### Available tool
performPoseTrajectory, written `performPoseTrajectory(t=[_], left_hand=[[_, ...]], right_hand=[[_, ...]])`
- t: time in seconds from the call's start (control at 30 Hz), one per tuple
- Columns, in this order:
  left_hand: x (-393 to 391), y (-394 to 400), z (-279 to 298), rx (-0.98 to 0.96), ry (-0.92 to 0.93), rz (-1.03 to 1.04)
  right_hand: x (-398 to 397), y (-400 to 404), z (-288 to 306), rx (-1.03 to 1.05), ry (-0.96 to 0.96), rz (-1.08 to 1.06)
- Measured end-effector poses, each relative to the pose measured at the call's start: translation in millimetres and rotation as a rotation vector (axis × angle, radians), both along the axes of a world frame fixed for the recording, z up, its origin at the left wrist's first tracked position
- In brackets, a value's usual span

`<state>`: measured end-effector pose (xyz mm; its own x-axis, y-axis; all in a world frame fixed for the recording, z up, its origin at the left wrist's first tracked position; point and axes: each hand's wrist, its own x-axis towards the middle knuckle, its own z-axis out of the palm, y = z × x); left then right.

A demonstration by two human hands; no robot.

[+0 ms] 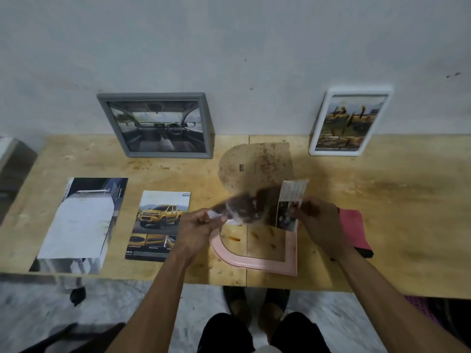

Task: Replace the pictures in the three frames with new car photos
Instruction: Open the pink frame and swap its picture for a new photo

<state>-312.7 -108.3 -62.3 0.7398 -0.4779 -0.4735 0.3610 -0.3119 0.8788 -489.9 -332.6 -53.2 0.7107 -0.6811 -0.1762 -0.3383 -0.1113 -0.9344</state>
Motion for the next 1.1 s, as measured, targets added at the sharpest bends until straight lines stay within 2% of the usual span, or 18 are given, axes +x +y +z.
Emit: performPoseTrajectory(t=[0.13, 0.2, 0.3, 0.4, 0.5, 0.6, 0.67, 0.8, 0.97, 1.1], left_hand=[[12.8, 2.1, 5.7, 0.019, 0.215, 0.052], [22.2, -0.3, 7.6, 0.074, 0.229, 0.074], [32.9, -4.2, 10.0, 0.072, 0.255, 0.083], [39.7, -6.8, 14.7, -0.036, 0.318, 0.119], [43.8, -9.4, 13.5, -0.009, 0.336, 0.116], [43.3, -14.6, 13.2, -0.109, 0.495, 0.153], [43.1, -16.7, 9.9, -0.105, 0.527, 0.147], [33.7, -16.3, -5.2, 0.146, 0.279, 0.008], [8.6, -19.4, -28.8, 0.345, 0.08, 0.003], [-9.2, -22.2, -43.4, 0.527, -0.056, -0.086]], right_hand=[[8.2, 6.2, -0.7, 0.039, 0.021, -0.052], [14.2, 4.4, 3.0, 0.056, 0.038, -0.054], [23.1, 2.5, 8.7, -0.028, 0.112, -0.03], [27.1, 2.5, 7.4, -0.161, 0.168, -0.079], [26.3, 8.2, 9.2, 0.053, 0.075, -0.183], [19.2, 13.2, 10.5, 0.257, 0.07, -0.249], [16.2, 13.8, 10.3, 0.388, 0.068, -0.295], [8.7, 9.2, 5.1, 0.493, 0.104, -0.328], [-11.3, 7.4, -25.3, 0.236, 0.327, -0.177], [-17.7, 10.5, -41.6, 0.191, 0.398, -0.213]])
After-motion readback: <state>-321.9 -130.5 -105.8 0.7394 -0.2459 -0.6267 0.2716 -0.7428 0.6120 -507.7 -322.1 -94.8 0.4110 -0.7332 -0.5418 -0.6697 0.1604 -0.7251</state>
